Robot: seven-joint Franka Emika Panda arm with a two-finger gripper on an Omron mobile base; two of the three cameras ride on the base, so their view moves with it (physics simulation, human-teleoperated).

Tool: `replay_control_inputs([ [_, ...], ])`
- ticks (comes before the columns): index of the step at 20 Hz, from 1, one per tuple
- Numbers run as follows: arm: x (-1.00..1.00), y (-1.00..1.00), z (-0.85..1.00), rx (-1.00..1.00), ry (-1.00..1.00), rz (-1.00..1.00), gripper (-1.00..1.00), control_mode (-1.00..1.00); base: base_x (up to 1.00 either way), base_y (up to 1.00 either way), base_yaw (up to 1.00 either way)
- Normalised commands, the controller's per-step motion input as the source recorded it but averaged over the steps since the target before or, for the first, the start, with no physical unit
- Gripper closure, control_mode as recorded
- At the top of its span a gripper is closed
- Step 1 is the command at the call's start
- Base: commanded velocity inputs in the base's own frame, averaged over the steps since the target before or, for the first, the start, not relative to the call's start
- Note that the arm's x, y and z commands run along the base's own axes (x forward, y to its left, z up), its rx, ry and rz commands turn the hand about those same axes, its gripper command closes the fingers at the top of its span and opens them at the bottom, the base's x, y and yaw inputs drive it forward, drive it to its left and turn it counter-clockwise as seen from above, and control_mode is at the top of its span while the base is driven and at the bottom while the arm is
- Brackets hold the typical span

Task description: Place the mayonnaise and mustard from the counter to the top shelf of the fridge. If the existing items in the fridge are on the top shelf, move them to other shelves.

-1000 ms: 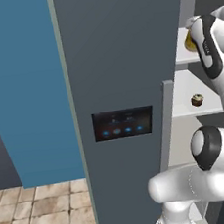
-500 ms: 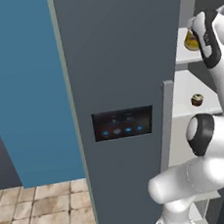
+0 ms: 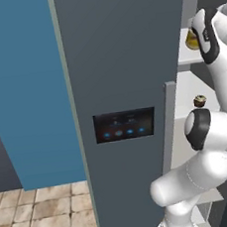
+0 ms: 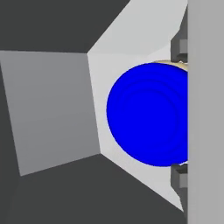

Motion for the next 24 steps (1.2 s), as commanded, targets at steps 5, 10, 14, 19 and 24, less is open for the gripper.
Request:
replay_control_inputs([
  [5, 0.18, 0.00, 0.00, 0.00, 0.00, 0.00, -1.00, -1.00, 0.00, 0.00, 0.00],
  [10, 0.25, 0.00, 0.00, 0.00, 0.00, 0.00, -1.00, -1.00, 0.00, 0.00, 0.00],
  [14, 0.24, 0.00, -0.01, 0.00, 0.00, 0.00, -1.00, -1.00, 0.00, 0.00, 0.00],
  [19, 0.11, 0.00, -0.02, 0.00, -0.01, 0.00, -1.00, -1.00, 0.00, 0.00, 0.00],
  [24, -0.74, 0.00, 0.00, 0.00, -0.14, 0.03, -1.00, -1.00, 0.00, 0.00, 0.00],
])
